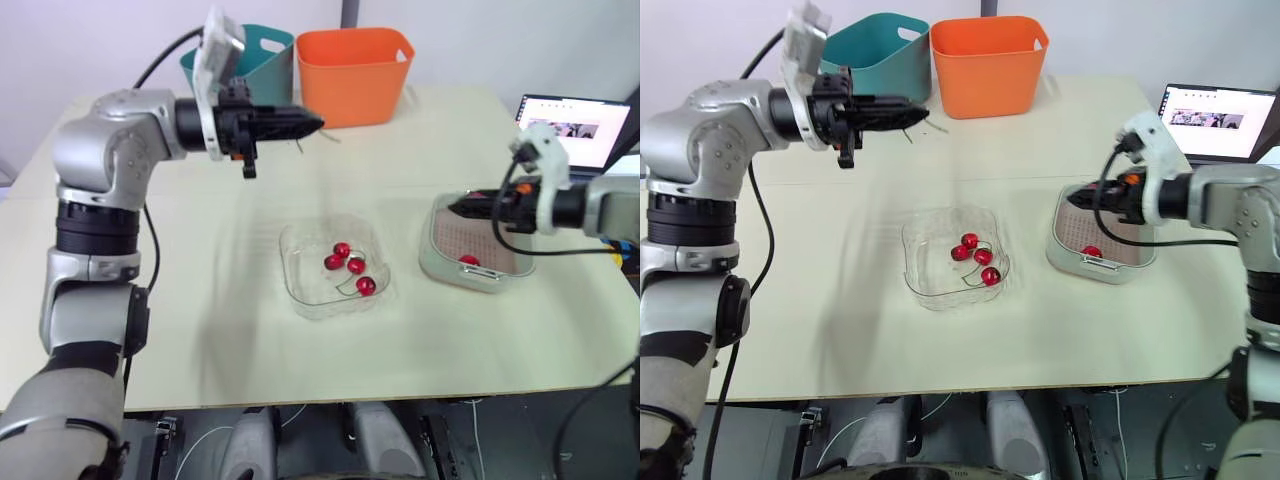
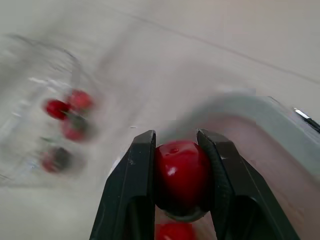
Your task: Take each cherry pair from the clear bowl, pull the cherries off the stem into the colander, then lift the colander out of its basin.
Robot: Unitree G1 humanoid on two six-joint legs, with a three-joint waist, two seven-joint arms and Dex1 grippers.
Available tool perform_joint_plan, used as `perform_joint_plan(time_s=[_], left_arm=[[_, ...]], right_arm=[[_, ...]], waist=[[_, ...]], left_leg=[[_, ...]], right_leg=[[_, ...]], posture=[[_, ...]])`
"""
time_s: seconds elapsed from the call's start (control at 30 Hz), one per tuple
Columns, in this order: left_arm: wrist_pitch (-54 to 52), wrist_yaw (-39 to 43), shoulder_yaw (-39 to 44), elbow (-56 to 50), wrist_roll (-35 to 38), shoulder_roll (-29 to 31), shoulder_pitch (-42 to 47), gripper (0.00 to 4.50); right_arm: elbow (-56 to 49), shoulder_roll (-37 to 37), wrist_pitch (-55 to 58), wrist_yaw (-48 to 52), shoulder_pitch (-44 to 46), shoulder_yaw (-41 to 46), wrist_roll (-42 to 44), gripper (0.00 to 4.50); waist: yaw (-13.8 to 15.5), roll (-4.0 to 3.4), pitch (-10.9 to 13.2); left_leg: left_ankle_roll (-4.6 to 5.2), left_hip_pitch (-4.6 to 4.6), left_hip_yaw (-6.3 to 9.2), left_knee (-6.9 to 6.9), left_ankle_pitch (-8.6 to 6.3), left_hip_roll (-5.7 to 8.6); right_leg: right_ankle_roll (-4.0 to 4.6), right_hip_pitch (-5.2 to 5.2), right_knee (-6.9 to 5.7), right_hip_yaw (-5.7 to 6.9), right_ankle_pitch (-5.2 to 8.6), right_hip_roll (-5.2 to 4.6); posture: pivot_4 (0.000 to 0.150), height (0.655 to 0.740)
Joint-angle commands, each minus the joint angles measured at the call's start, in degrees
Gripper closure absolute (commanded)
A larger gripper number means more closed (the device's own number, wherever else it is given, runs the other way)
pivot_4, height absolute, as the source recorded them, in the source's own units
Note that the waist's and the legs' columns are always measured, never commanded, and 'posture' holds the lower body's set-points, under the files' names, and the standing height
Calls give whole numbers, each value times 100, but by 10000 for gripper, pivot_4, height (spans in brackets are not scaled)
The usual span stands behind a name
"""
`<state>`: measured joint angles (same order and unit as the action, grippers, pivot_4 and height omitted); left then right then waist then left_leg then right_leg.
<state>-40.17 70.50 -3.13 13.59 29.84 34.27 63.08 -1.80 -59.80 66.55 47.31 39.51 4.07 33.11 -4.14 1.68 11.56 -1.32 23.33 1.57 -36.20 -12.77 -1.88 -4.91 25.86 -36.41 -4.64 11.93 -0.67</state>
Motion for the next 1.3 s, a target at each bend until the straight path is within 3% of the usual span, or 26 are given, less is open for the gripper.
perform_joint_plan(time_s=[0.03, 0.27, 0.37, 0.57, 0.73, 0.87, 1.0, 1.3], left_arm=[[306, 149, -36, 10, -207, 145, -2, 45000], [638, 290, -184, 35, -502, 166, -175, 45000], [626, 294, -169, 19, -506, 152, -189, 45000], [600, 258, -88, 38, -489, 174, -169, 45000], [351, -118, 255, 253, -439, 313, -138, 45000], [-173, -451, 654, 127, -391, 823, -696, 45000], [-1165, -793, 917, 100, -276, 1330, -1345, 45000], [-2134, -1459, 1615, -89, 165, 1268, -2572, 45000]], right_arm=[[32, -108, -386, 97, -61, -96, -273, 32811], [409, 24, -634, -7, -71, -301, -666, 32811], [443, 16, -659, 44, -61, -351, -736, 25471], [443, -20, -541, 154, 150, -184, -664, 5270], [83, 32, -598, 366, 506, 110, -362, 5270], [-843, 452, -71, 528, 862, 386, 589, 5270], [-1528, 1309, 569, 141, 1326, 399, 1411, 5270], [-2152, 2920, 1497, -1018, 1737, -511, 1774, 5270]], waist=[[-7, 0, 0], [37, 0, 0], [54, 0, 0], [32, 0, 0], [11, 0, 0], [-52, -2, 0], [-38, -2, 0], [118, 3, -3]], left_leg=[[0, -3, -1, 0, 0, 0], [0, 6, -1, -3, 0, 1], [0, 9, -1, -5, 0, 1], [0, 7, -1, -4, 0, 1], [0, 6, -1, -3, 0, 1], [1, -4, 0, 5, -1, -3], [1, -6, 12, 3, -1, -7], [0, 10, 15, -12, 0, -3]], right_leg=[[0, 0, -1, -1, 0, 1], [-1, 0, 2, -1, 0, -2], [1, 0, 7, -1, 2, -4], [0, -1, 6, -1, 1, -3], [-1, 0, 5, -1, 0, -2], [-3, 2, -5, -2, 0, 2], [3, 2, -25, 7, 5, 7], [20, 3, -22, 18, -5, -9]], posture=[[1500, 7400], [1500, 7400], [1500, 7400], [1500, 7400], [1500, 7400], [1500, 7400], [1500, 7400], [1500, 7400]])
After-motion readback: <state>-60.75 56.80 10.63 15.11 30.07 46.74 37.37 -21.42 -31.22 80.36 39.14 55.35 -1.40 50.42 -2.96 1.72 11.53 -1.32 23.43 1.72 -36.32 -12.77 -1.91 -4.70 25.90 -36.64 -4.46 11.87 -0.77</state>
